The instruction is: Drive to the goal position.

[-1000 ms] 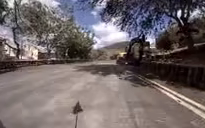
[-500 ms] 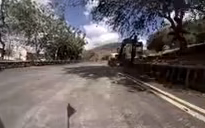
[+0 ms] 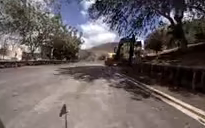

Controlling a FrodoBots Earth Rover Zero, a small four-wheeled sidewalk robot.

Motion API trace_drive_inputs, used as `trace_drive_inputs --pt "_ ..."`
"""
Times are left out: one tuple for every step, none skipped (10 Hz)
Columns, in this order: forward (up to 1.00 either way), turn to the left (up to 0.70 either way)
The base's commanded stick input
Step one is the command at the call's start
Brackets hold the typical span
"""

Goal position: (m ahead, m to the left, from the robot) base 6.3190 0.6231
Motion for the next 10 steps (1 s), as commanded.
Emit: trace_drive_inputs --pt "0.70 0.00" --pt "0.70 0.00" --pt "0.70 0.00" --pt "0.70 0.00" --pt "0.70 0.00" --pt "0.70 0.00" --pt "0.70 0.00" --pt "0.70 0.00" --pt "0.70 0.00" --pt "0.70 0.00"
